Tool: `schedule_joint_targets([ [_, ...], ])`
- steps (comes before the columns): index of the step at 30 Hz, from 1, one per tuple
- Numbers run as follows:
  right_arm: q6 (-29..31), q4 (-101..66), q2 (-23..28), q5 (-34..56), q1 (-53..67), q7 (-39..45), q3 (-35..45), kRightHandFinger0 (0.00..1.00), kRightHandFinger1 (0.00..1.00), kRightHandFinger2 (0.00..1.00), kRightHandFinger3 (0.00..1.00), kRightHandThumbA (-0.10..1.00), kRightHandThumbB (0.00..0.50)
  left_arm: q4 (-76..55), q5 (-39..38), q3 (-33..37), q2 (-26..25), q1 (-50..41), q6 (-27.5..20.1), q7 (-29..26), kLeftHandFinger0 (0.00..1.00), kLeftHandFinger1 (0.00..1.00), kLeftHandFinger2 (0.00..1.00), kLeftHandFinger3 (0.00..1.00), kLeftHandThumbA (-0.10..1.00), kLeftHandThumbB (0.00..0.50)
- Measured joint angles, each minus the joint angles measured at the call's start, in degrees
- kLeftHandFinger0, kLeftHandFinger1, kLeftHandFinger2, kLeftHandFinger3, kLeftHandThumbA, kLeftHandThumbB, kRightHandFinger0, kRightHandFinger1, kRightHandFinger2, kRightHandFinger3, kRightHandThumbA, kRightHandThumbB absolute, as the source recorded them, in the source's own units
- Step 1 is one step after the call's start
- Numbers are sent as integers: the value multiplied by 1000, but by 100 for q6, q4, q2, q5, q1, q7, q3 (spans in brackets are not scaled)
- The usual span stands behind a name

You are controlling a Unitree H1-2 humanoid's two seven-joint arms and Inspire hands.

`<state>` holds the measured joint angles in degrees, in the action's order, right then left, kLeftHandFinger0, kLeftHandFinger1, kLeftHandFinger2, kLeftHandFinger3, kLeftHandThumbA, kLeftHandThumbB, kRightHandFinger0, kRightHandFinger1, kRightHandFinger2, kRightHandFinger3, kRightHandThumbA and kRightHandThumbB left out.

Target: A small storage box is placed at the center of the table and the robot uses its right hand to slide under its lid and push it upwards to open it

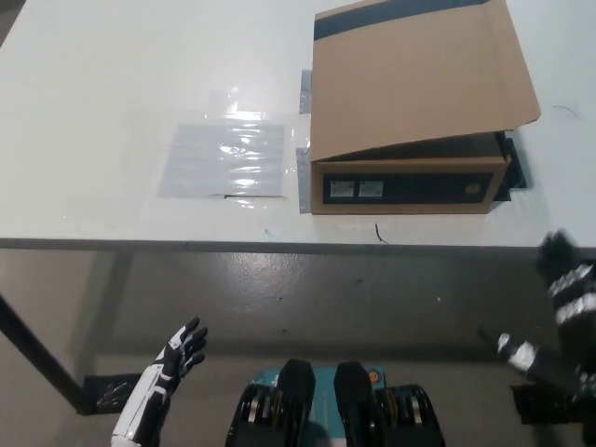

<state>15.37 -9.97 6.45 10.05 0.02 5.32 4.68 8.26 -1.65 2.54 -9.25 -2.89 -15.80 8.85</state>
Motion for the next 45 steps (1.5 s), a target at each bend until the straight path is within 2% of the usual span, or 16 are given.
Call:
schedule_joint_targets([
  [2,-58,-32,11,130,-183,-8,86,1000,1000,1000,1000,1000,138,0,0,-1,0,0,-13,0,1000,1000,1000,1000,1000,298],
  [7,-319,-25,7,675,-685,-24,373,1000,1000,1000,1000,1000,156,1,-1,-1,1,1,-14,2,1000,1000,1000,1000,1000,302],
  [11,-513,94,-10,1117,-1011,-21,559,1000,1000,1000,1000,1000,188,2,-1,0,2,1,-13,2,1000,1000,1000,1000,1000,295],
  [15,-668,380,-40,1510,-1272,-17,744,1000,1000,1000,1000,1000,256,3,-2,0,2,-2,-11,2,1000,1000,1000,1000,1000,303],
  [21,-863,1261,-71,2213,-1867,18,1155,1000,1000,1000,1000,1000,282,2,-9,1,2,-2,-11,6,1000,1000,1000,1000,1000,293],
  [29,-993,2230,-144,2893,-2633,122,1512,1000,1000,1000,1000,1000,293,-1,-86,2,1,7,-11,45,1000,1000,1000,1000,1000,298],
  [33,-1077,2419,-209,3086,-2752,169,1559,1000,1000,1000,1000,1000,283,0,-103,2,0,18,-12,79,1000,1000,1000,1000,1000,293],
  [39,-1210,2607,-320,3277,-2890,214,1588,1000,1000,1000,1000,1000,307,1,-113,0,0,52,-12,98,1000,1000,1000,1000,1000,294],
  [45,-1329,2683,-462,3398,-2962,219,1606,1000,1000,1000,1000,1000,293,0,-125,0,0,57,-12,115,1000,1000,1000,1000,1000,294],
])
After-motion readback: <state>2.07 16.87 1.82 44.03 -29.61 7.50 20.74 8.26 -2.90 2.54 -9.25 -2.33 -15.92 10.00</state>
